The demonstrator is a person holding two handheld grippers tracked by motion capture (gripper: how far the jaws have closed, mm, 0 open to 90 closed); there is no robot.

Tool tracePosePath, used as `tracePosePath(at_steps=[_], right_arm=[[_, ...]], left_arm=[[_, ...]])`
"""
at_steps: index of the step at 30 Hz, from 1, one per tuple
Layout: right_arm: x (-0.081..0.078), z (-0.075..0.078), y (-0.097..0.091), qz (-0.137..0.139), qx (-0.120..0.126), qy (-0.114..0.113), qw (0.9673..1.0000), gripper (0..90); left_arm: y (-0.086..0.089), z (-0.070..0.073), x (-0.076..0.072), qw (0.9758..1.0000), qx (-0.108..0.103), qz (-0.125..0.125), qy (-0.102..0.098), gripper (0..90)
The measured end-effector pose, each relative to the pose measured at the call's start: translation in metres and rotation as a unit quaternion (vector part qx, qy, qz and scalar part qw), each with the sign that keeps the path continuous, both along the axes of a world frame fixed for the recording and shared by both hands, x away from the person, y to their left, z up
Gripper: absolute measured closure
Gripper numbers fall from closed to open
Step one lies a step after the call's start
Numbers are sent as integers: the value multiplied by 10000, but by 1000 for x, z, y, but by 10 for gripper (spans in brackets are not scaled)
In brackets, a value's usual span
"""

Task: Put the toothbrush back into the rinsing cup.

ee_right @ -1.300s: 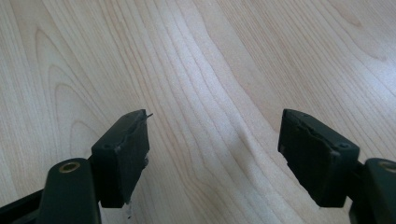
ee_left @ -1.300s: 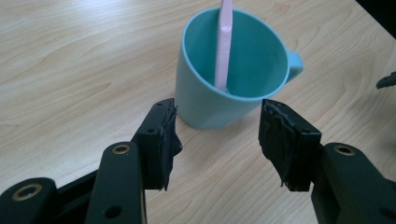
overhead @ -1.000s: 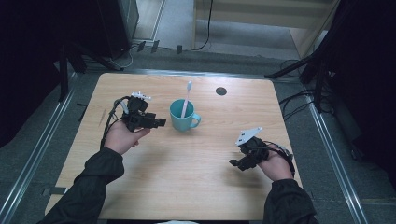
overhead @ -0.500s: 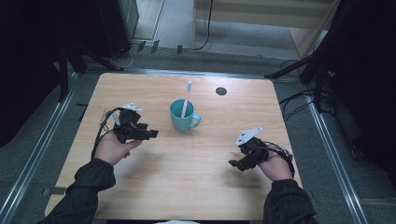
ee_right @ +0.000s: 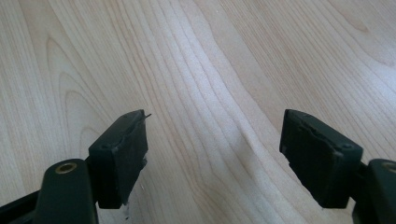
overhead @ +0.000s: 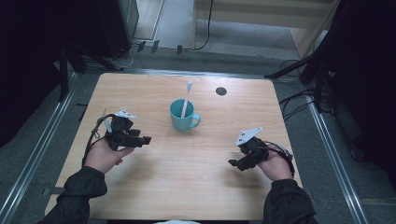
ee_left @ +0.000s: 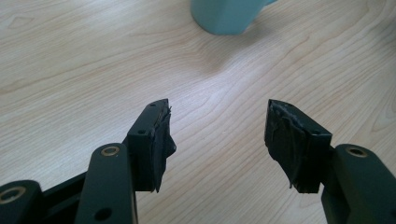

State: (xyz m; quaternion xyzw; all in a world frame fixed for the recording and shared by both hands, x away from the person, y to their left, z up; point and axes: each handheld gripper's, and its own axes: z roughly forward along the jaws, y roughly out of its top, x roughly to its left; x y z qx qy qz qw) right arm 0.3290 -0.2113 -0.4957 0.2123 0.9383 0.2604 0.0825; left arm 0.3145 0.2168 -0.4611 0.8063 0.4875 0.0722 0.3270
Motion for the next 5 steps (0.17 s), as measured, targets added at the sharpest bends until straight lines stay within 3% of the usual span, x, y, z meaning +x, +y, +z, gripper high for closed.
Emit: tracePosePath(at_steps=[5], right_arm=[[1,1,-2,-32,47,-77,10000,232]], left_arm=[[6,1,0,10000,-7,96,-20,406]])
